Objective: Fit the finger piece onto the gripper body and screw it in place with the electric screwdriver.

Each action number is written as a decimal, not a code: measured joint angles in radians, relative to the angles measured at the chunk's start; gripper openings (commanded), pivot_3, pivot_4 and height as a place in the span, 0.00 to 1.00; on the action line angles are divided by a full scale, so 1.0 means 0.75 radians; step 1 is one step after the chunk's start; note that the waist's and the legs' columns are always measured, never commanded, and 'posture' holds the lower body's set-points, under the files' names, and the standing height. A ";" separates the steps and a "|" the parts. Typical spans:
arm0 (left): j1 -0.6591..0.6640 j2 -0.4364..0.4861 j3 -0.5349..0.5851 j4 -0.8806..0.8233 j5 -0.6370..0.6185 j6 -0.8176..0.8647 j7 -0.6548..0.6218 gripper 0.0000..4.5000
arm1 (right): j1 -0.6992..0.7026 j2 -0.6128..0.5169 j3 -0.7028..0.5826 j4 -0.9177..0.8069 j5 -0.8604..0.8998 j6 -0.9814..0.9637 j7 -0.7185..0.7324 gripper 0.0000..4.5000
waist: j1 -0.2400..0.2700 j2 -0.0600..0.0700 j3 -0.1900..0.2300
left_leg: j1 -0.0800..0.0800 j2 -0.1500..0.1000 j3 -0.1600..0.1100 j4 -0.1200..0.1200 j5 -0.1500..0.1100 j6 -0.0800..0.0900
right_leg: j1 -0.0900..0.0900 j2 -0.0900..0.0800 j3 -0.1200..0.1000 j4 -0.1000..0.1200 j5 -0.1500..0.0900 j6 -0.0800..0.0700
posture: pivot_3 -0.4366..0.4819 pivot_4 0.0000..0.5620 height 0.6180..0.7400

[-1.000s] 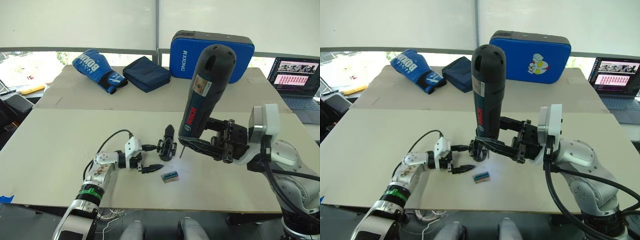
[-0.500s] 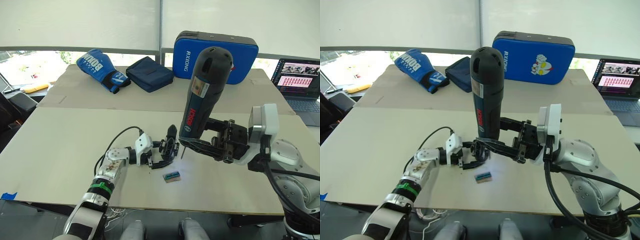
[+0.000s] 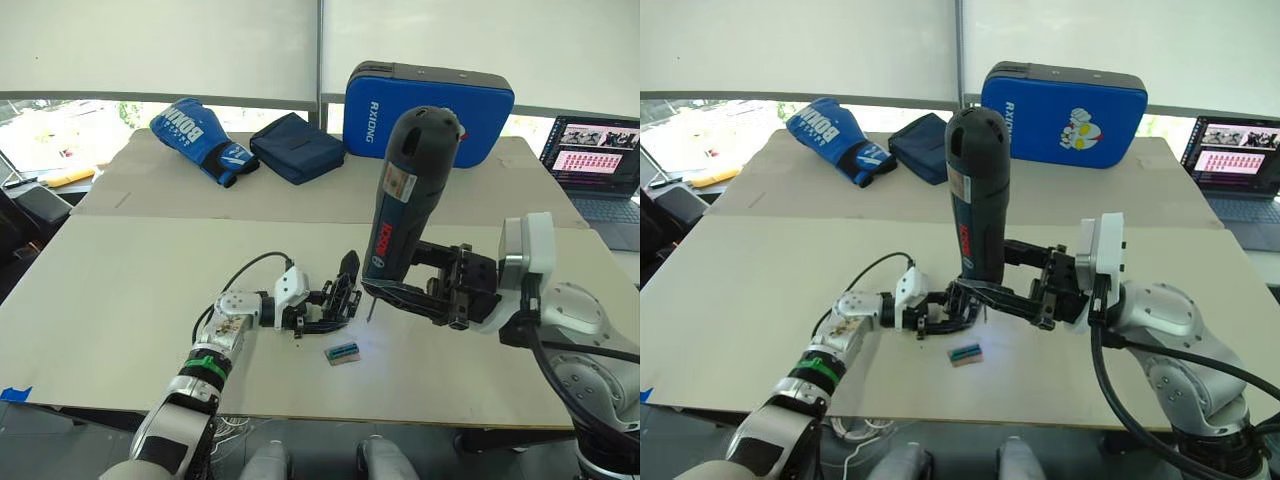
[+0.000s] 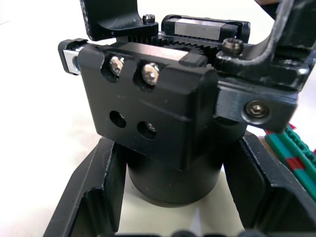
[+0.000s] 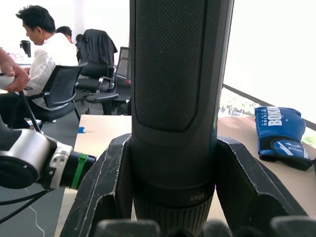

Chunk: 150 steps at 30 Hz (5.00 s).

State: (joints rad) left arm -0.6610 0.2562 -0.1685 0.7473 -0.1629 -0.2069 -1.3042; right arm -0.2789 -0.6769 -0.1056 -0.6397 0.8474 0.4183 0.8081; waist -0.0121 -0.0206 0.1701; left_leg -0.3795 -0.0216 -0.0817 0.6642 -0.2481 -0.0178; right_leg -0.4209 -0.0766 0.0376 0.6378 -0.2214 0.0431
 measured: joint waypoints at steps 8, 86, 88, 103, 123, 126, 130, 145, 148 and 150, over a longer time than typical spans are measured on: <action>-0.116 0.019 -0.006 0.223 0.038 -0.188 -0.094 0.51 | 0.013 -0.006 -0.010 0.000 0.001 0.000 0.027 0.43 | -0.009 -0.001 0.000 | 0.000 0.001 0.000 0.000 0.000 0.000 | 0.000 0.001 0.000 0.001 0.000 0.000 | 0.48 0.27 1.00; 0.260 0.015 -0.042 -0.485 0.032 0.308 0.312 0.51 | -0.358 0.059 -0.027 0.032 0.214 0.140 -0.170 0.43 | 0.007 0.000 0.000 | 0.002 0.000 0.000 0.001 0.000 0.000 | 0.002 0.000 0.001 0.002 0.000 0.000 | 0.48 0.27 1.00; 0.260 0.016 -0.041 -0.485 0.032 0.307 0.312 0.51 | -0.416 0.077 -0.006 0.052 0.222 0.167 -0.190 0.43 | 0.006 0.000 0.000 | 0.002 0.000 0.000 0.001 0.000 0.000 | 0.001 0.000 0.001 0.002 0.000 0.000 | 0.48 0.27 1.00; 0.266 0.020 -0.043 -0.491 0.033 0.300 0.314 0.51 | -0.544 0.233 0.251 0.228 0.000 0.216 -0.170 0.43 | 0.003 0.001 0.000 | 0.002 0.000 0.000 0.001 0.000 0.000 | 0.000 0.000 0.001 0.002 0.000 0.000 | 0.48 0.27 1.00; 0.268 0.023 -0.046 -0.498 0.035 0.302 0.315 0.51 | -0.468 0.307 0.322 0.265 -0.188 0.213 -0.069 0.43 | 0.002 0.001 0.000 | 0.002 0.000 0.000 0.001 0.000 0.000 | 0.000 0.000 0.001 0.002 0.000 0.000 | 0.48 0.27 1.00; 0.268 0.024 -0.046 -0.498 0.035 0.302 0.315 0.51 | -0.442 0.311 0.325 0.273 -0.218 0.210 -0.056 0.43 | 0.001 0.001 0.000 | 0.002 0.000 0.000 0.001 0.000 0.000 | 0.000 0.000 0.001 0.002 0.000 0.000 | 0.48 0.27 1.00; 0.270 0.025 -0.046 -0.501 0.035 0.303 0.315 0.51 | -0.429 0.314 0.327 0.291 -0.245 0.203 -0.029 0.43 | 0.001 0.001 0.000 | 0.002 0.000 0.000 0.001 0.000 0.000 | 0.000 0.000 0.001 0.002 0.000 0.000 | 0.48 0.27 1.00; 0.271 0.026 -0.049 -0.504 0.035 0.304 0.315 0.51 | -0.416 0.369 0.319 0.290 -0.261 0.201 -0.008 0.43 | 0.001 0.001 0.000 | 0.002 0.000 0.000 0.001 0.000 0.000 | 0.000 0.000 0.001 0.002 0.000 0.000 | 0.48 0.27 1.00; 0.271 0.026 -0.050 -0.503 0.035 0.304 0.315 0.51 | -0.444 0.369 0.311 0.290 -0.261 0.201 -0.009 0.43 | 0.001 0.001 0.000 | 0.002 0.000 0.000 0.001 0.000 0.000 | 0.000 0.000 0.001 0.002 0.000 0.000 | 0.48 0.27 1.00; 0.271 0.025 -0.051 -0.503 0.034 0.304 0.315 0.51 | -0.446 0.368 0.306 0.290 -0.262 0.201 -0.008 0.43 | 0.001 0.001 0.000 | 0.002 0.000 0.000 0.001 0.000 0.000 | 0.000 0.000 0.001 0.002 0.000 0.000 | 0.48 0.27 1.00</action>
State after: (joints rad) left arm -0.4581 0.2753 -0.2066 0.3697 -0.1371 0.0213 -1.0676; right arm -0.6137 -0.4012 0.1240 -0.4224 0.6506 0.5687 0.8020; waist -0.0113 -0.0202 0.1698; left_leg -0.3783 -0.0216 -0.0818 0.6648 -0.2481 -0.0178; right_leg -0.4209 -0.0769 0.0382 0.6392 -0.2214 0.0431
